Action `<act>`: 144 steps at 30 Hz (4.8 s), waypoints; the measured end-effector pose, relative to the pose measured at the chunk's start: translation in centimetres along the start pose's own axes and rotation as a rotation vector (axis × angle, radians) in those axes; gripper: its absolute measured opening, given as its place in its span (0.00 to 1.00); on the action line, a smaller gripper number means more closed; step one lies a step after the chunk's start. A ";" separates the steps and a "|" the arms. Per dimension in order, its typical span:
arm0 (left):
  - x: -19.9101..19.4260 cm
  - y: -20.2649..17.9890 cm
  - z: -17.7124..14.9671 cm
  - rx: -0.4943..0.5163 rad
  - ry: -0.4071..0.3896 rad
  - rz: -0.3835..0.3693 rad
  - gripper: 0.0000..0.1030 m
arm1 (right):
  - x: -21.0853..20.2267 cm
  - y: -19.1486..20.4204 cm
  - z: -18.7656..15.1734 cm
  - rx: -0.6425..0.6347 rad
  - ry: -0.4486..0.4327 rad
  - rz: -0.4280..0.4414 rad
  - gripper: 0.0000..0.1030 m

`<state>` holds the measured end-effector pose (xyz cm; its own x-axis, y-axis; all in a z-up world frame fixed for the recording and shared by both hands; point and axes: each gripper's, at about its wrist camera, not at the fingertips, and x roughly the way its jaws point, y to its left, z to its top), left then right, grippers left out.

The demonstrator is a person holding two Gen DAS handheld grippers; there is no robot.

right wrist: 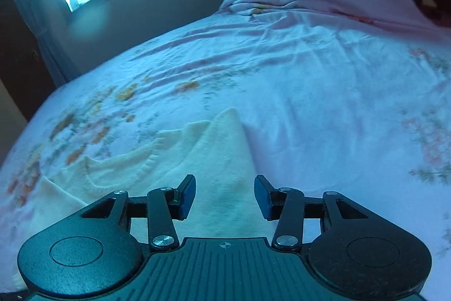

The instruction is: Fold small clothes

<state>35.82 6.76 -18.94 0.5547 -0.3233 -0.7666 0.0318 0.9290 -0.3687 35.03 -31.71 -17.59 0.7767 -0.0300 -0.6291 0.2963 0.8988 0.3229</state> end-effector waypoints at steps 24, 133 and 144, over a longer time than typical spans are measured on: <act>0.2 -0.9 1.2 0.015 -0.045 0.026 0.20 | 2.9 1.3 0.5 -0.140 0.087 -0.066 0.42; -9.9 1.9 -7.1 -0.038 0.009 -0.062 0.08 | -18.0 -3.5 -12.9 0.099 0.172 0.084 0.04; -10.1 3.3 -5.0 0.052 -0.001 -0.005 0.68 | -15.6 -5.4 -10.8 0.093 0.187 0.083 0.61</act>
<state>26.17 12.16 -15.08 0.5554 -0.3282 -0.7641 0.0780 0.9353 -0.3450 15.38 -31.36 -17.15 0.6867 0.1313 -0.7149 0.2929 0.8502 0.4375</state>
